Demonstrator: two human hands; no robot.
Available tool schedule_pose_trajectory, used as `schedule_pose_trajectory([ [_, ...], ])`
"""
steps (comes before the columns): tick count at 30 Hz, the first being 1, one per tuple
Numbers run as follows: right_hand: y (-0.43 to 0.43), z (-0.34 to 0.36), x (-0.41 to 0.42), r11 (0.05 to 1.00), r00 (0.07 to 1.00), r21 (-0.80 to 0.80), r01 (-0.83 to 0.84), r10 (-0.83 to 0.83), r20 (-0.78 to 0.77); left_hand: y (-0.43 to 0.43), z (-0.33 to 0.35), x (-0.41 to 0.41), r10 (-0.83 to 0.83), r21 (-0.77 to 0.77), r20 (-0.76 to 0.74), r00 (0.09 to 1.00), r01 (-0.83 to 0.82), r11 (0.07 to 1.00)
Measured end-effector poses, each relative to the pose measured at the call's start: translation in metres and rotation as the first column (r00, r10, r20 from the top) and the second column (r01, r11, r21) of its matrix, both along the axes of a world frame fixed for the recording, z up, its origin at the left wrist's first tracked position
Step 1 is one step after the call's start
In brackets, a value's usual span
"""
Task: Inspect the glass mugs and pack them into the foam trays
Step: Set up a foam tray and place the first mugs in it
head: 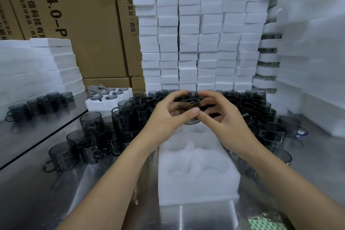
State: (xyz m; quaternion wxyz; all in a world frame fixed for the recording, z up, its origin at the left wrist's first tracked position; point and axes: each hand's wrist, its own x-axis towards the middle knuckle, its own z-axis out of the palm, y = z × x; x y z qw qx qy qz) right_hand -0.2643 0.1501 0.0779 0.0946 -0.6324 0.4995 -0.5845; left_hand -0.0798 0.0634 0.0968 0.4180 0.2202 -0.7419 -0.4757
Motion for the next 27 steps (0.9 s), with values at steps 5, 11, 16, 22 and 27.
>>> schedule_pose_trajectory([
  [5, -0.008, -0.013, -0.013, 0.987, 0.993, 0.115, 0.109, -0.103, -0.057, -0.018, 0.006, 0.015, 0.118, -0.001, 0.056, 0.991, -0.118, 0.993],
  [11, -0.011, -0.02, -0.02, 0.937, 0.931, 0.277, 0.212, -0.107, -0.348, -0.02, 0.004, 0.019, 0.187, -0.114, 0.233, 0.954, -0.165, 0.98],
  [16, -0.01, -0.019, -0.021, 0.939, 0.926, 0.264, 0.219, -0.115, -0.359, -0.021, -0.001, 0.019, 0.217, -0.174, 0.399, 0.891, -0.159, 0.972],
  [22, -0.01, -0.019, -0.021, 0.937, 0.922, 0.27, 0.221, -0.112, -0.37, -0.023, -0.003, 0.02, 0.27, -0.232, 0.435, 0.859, -0.183, 0.955],
  [27, -0.01, -0.019, -0.021, 0.936, 0.919, 0.272, 0.225, -0.111, -0.379, -0.022, -0.005, 0.018, 0.256, -0.264, 0.479, 0.839, -0.141, 0.954],
])
